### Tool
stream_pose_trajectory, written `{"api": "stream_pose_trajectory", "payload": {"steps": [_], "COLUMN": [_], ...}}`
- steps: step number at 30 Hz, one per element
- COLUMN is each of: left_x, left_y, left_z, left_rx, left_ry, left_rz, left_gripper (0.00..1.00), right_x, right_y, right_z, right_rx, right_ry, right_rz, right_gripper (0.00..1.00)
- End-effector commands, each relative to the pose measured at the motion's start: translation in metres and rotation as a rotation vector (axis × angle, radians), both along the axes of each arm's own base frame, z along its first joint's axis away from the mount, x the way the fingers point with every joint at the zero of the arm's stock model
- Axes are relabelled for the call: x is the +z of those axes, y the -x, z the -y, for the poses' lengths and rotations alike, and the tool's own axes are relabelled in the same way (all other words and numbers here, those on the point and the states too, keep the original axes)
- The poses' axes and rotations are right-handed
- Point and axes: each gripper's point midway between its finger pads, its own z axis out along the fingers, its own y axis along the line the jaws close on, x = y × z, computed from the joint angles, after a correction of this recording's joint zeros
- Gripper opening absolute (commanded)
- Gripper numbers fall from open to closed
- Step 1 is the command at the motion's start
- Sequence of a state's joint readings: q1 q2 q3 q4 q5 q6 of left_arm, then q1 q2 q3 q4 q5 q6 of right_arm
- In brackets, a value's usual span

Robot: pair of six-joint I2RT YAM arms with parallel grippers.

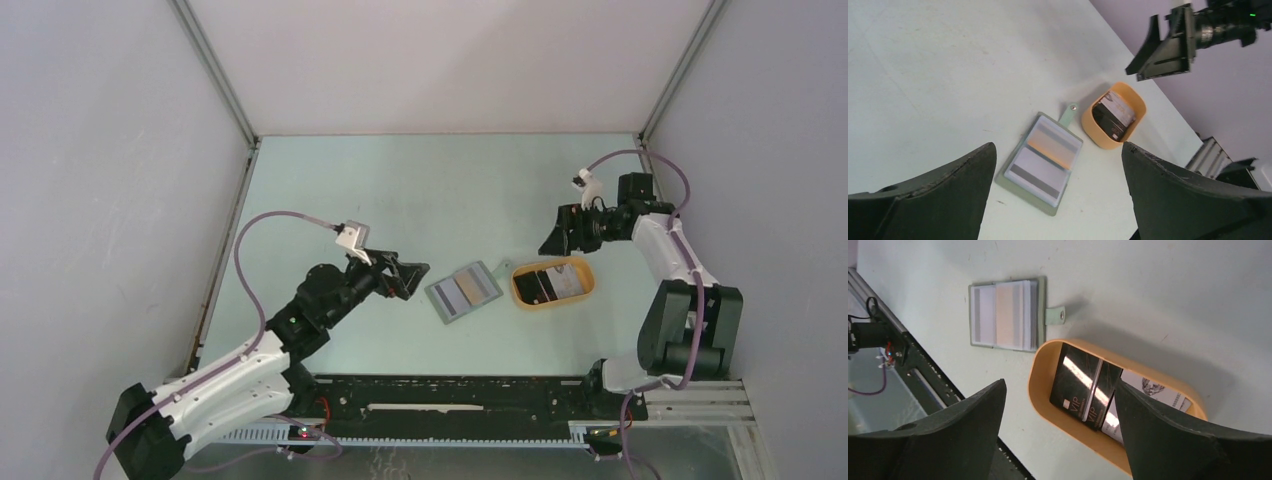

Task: Put the credit cards into the card holder
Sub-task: Turn over the card slot in the card holder.

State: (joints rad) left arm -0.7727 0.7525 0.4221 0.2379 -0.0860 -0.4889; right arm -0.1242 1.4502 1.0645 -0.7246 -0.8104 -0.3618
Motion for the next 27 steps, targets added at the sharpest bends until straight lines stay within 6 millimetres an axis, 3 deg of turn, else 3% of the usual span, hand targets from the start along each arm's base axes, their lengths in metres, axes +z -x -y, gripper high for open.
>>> {"api": "stream_pose_trajectory", "payload": {"steps": [1, 14, 21, 27], "left_x": [-0.009, -0.027, -0.038, -0.041], "left_y": [0.012, 0.007, 0.014, 0.016], "left_z": [0.016, 0.029, 0.027, 0.025], "left_rx": [-0.113, -0.132, -0.139, -0.135], "left_ry": [0.047, 0.077, 0.110, 0.121], "left_rz": [0.005, -0.026, -0.060, -0.068], "left_gripper": [0.99, 0.97, 0.96, 0.95], "right_x": [-0.011, -0.078, -0.092, -0.092], "right_y": [0.009, 0.014, 0.016, 0.020], "right_z": [-0.003, -0.005, -0.009, -0.016], "right_rx": [0.003, 0.011, 0.028, 0.052], "right_ry": [-0.048, 0.038, 0.084, 0.065], "right_rz": [-0.104, -0.347, -0.387, -0.408], "right_gripper": [0.87, 0.71, 0.69, 0.65]}}
